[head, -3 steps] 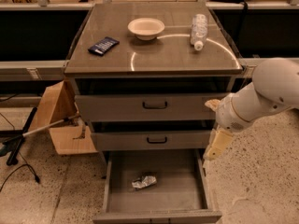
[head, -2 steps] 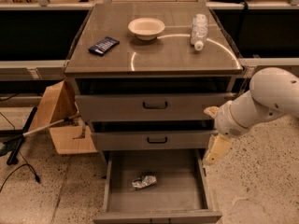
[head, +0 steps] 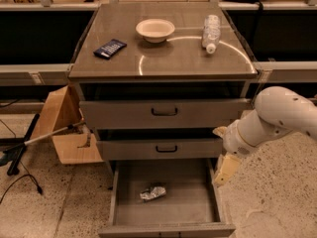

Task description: Pick redbull can from bottom drawer and place on counter

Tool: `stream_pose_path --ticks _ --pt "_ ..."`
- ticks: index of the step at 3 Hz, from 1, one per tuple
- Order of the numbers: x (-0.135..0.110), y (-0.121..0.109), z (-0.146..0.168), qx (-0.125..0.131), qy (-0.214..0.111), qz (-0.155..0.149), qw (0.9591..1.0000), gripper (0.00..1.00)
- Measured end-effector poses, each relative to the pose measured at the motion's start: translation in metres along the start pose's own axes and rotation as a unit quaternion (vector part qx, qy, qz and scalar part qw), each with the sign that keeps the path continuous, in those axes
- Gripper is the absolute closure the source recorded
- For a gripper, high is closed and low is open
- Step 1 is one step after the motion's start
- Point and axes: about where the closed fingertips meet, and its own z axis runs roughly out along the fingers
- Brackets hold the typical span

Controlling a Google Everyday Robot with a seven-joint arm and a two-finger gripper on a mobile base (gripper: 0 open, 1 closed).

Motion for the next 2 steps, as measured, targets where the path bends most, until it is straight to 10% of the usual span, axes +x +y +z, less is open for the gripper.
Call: stream_pose_path --ticks 2 --pt "0.0047 0.0054 0.0137 -0.015 0.004 0.005 0.9999 0.0"
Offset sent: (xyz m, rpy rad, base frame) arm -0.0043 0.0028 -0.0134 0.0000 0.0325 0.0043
